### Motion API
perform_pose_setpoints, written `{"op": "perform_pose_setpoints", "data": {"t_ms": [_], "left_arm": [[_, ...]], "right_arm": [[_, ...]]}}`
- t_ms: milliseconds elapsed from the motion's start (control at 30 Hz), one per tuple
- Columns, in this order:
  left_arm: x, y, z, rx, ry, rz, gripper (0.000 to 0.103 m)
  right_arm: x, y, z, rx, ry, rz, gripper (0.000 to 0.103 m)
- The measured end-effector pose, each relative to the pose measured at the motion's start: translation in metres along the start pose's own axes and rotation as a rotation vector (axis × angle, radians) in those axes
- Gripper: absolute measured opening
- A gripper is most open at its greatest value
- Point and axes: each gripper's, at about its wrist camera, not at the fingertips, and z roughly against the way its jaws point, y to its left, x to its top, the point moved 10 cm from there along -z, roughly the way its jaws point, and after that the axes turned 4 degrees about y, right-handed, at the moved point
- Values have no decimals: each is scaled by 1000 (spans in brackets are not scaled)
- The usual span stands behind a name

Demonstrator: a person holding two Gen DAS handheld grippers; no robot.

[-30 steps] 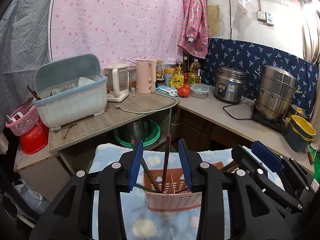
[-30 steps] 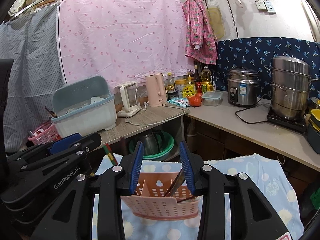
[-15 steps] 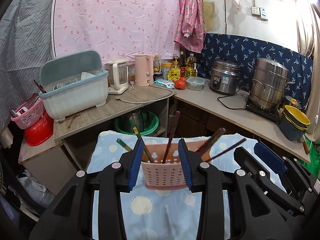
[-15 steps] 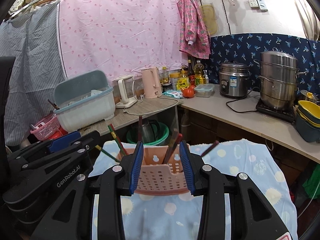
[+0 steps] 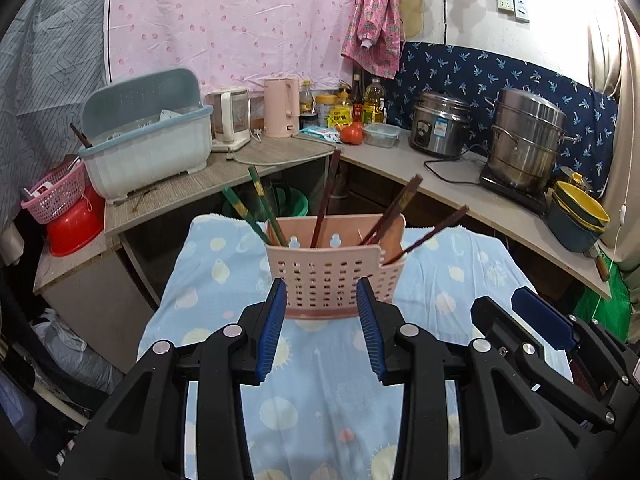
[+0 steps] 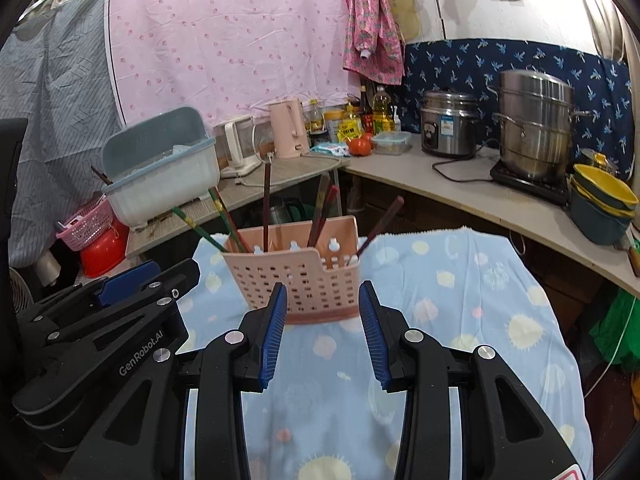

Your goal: Organize utensils

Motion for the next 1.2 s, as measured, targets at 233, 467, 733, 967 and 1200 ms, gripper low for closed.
{"op": "perform_pose_setpoints", "data": {"t_ms": [233,467,733,967,1200], "left_arm": [[-30,-4,-3,8,46,2,35],[-55,-4,-5,20,83,15,41],[-70,2,-3,68,108,23,57],[-77,13,-2,116,122,22,71],[-84,20,-3,156,138,17,86]], "right_arm": [[-27,-8,2,-6,40,-19,38],[-47,-12,4,-22,64,-16,38],[-61,-17,7,-61,79,12,42],[-65,-24,11,-94,74,16,58],[-65,-29,13,-112,68,22,68]]}}
